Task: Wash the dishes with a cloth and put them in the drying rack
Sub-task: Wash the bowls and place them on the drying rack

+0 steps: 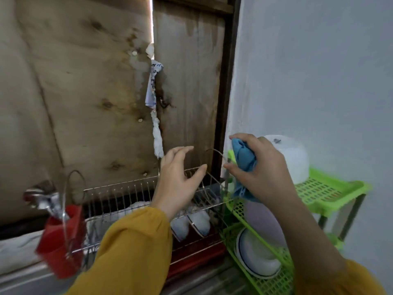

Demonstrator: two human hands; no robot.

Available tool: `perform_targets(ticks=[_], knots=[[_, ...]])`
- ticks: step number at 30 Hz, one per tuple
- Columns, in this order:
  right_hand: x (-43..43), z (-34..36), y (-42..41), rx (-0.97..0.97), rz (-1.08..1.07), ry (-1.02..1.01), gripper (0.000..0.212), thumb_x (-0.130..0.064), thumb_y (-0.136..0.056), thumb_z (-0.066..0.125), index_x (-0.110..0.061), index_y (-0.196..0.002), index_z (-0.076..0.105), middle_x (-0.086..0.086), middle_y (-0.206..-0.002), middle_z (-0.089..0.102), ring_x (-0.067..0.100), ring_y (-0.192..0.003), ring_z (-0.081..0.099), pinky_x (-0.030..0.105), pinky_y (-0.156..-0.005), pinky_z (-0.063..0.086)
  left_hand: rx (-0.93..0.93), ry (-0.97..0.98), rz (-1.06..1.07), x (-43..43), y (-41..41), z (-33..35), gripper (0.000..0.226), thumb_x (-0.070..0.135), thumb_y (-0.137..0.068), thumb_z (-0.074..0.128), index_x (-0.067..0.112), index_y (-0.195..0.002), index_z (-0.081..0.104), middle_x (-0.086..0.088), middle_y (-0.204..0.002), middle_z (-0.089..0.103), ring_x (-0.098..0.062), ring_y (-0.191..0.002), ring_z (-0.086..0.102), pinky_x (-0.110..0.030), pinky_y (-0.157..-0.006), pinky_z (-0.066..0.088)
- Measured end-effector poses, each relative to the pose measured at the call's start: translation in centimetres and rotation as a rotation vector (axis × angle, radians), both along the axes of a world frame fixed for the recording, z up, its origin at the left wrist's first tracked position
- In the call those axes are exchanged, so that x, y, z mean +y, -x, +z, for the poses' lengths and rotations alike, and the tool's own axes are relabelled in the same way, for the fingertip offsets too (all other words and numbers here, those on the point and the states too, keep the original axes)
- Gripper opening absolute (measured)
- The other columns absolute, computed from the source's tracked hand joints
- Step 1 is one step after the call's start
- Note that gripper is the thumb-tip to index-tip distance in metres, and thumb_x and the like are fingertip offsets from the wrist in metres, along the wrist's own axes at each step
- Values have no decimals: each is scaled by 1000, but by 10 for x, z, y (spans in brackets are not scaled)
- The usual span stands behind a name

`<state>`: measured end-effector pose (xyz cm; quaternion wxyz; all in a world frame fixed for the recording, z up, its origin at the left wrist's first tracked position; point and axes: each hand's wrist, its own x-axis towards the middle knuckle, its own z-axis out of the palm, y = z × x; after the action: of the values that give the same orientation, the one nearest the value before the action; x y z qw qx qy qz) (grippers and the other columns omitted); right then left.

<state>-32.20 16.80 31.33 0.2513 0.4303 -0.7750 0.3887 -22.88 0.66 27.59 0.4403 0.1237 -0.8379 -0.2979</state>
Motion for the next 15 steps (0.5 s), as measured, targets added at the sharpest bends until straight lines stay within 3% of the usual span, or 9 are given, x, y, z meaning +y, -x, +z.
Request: perform_targets(ticks=[3, 6, 9, 11, 15], knots=[[-35, -24, -40, 8, 124, 39, 54, -25, -74, 82, -32, -122, 59, -6, -101, 56, 9, -88, 53, 15, -72, 38, 58, 66, 101, -23, -66, -16, 42, 34, -90, 65, 23, -130, 55, 13, -125, 44, -3, -126, 37, -6, -101, 26], [-79, -51, -96, -52, 299, 44, 53, -23, -74, 83, -31, -121, 60, -7, -102, 56, 6, -88, 55, 14, -76, 42, 38, 125, 253, -56, -143, -34, 40, 37, -90, 63, 22, -127, 57, 13, -126, 44, -1, -124, 36, 1, -101, 17], [-126, -74, -159, -105, 447, 7, 50, -22, -77, 80, -31, -122, 59, -7, -106, 57, 7, -91, 56, 19, -77, 47, -8, 174, 378, -86, -221, -44, 46, 43, -87, 54, 17, -124, 60, 8, -125, 48, -5, -123, 38, -9, -104, 25], [-158, -87, -202, -118, 516, 8, 50, -21, -77, 80, -28, -122, 61, -5, -106, 58, 7, -90, 56, 16, -77, 45, -41, 206, 455, -103, -272, -51, 44, 39, -88, 54, 12, -121, 62, -2, -123, 55, -18, -121, 44, -16, -105, 29], [-215, -114, -290, -156, 626, 6, 54, -16, -73, 81, -28, -121, 62, -8, -103, 57, 3, -88, 53, 5, -75, 40, -141, 209, 619, -129, -375, -71, 43, 37, -90, 54, 9, -122, 62, -6, -124, 58, -24, -120, 46, -22, -107, 30]])
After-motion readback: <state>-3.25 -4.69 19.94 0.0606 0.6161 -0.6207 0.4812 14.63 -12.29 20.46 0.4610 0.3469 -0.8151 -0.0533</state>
